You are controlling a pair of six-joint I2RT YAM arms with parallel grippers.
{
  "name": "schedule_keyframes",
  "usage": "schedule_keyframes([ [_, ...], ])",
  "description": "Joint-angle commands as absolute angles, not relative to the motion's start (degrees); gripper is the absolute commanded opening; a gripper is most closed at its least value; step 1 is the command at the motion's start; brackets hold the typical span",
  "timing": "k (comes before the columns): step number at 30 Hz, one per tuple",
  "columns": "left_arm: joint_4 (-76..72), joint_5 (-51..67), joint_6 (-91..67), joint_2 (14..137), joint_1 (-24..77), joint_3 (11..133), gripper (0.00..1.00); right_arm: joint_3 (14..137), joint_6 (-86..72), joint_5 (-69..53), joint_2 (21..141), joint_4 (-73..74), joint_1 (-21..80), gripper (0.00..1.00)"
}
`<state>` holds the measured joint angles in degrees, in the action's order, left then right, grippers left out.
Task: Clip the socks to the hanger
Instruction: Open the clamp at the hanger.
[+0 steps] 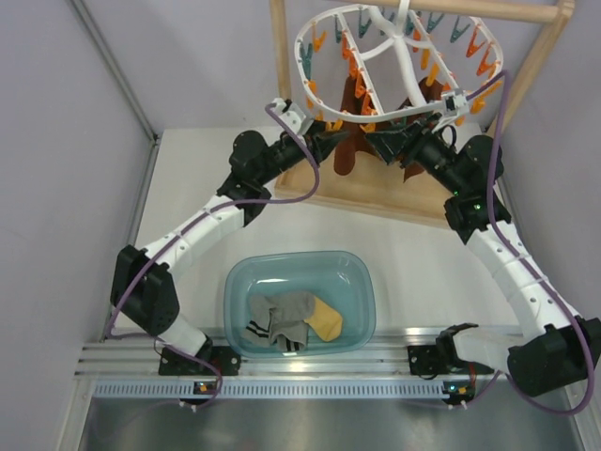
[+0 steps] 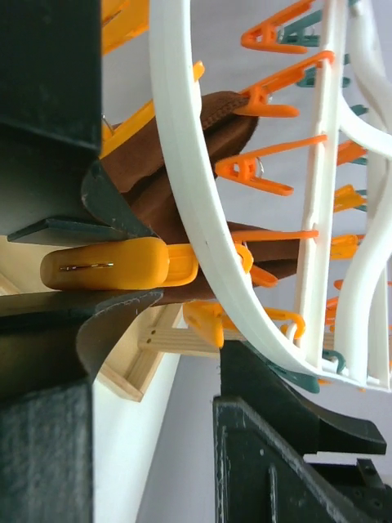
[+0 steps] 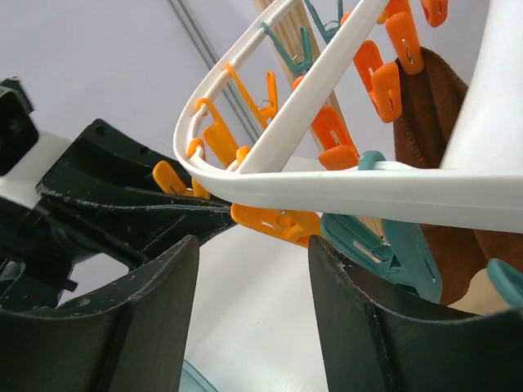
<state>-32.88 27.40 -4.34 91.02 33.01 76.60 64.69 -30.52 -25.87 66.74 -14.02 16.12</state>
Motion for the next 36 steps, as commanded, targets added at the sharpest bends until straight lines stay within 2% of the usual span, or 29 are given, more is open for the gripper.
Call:
schedule_keyframes([
  [1, -31.7, 24.3, 8.8, 86.2, 37.2, 74.4, 0.0, 66.9, -29.9, -26.5, 64.4, -16.1, 17.8, 0.55],
  [7, -31.6, 20.7, 17.2, 85.1, 40.2, 71.6, 0.0, 67.4, -32.3, -26.1, 64.9, -16.2, 20.2, 0.54],
  [13, -31.3, 22.0, 16.5, 85.4, 40.2, 72.2, 0.0, 67.1, -35.9, -29.6, 66.5, -21.4, 20.5, 0.66],
  [36, -28.9, 26.1, 15.2, 86.3, 40.2, 74.2, 0.0, 68.9, -37.9, -26.8, 71.8, -27.0, 26.3, 0.76],
])
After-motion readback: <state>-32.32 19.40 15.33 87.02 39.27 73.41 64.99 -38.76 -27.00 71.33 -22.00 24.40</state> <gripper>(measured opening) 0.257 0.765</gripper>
